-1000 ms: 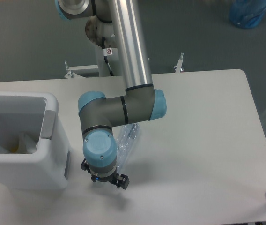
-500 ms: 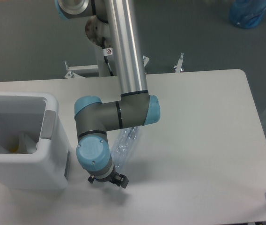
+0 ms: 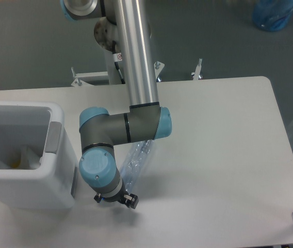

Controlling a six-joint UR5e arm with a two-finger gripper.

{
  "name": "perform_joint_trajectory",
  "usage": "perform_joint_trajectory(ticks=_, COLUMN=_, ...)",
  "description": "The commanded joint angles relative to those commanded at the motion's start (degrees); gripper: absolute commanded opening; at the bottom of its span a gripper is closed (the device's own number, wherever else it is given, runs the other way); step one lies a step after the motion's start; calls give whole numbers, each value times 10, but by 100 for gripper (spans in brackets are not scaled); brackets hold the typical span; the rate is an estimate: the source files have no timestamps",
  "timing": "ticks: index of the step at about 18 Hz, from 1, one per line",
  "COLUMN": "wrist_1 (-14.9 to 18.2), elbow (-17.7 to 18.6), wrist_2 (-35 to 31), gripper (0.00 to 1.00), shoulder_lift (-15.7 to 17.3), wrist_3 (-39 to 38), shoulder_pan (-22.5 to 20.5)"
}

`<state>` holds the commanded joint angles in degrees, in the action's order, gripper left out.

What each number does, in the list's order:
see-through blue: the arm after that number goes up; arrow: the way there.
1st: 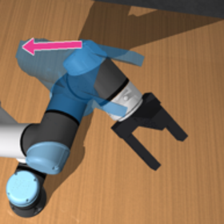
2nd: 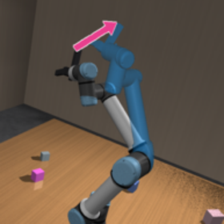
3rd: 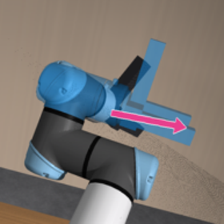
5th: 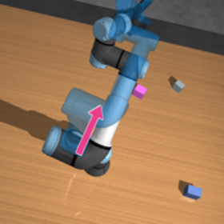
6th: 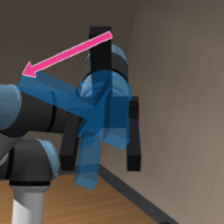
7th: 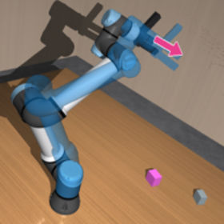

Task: Place the trash in the trash can
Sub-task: 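Lower the gripper and close it around the water bottle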

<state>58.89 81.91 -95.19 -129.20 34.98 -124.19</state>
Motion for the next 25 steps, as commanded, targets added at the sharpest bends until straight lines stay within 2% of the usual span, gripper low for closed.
perform_joint_trajectory(ticks=4, wrist_1=1, elbow=1, wrist_2=0, gripper=65, shoulder_lift=1, wrist_3=1, shoulder_pan=0)
perform_joint_trajectory(ticks=7, wrist_1=1, elbow=1, wrist_2=0, gripper=52, shoulder_lift=2, wrist_3=0, shoulder_pan=1)
perform_joint_trajectory(ticks=9, wrist_1=2, elbow=3, wrist_2=0, gripper=38, shoulder_lift=3, wrist_3=0, shoulder_pan=1)
perform_joint_trajectory(ticks=12, wrist_1=1, elbow=12, wrist_2=0, gripper=28, shoulder_lift=9, wrist_3=0, shoulder_pan=1)
perform_joint_trajectory(ticks=20, wrist_1=1, elbow=8, wrist_2=9, gripper=22, shoulder_lift=23, wrist_3=2, shoulder_pan=-4)
perform_joint_trajectory(ticks=25, wrist_1=0, elbow=-15, wrist_2=68, gripper=21, shoulder_lift=68, wrist_3=3, shoulder_pan=-40)
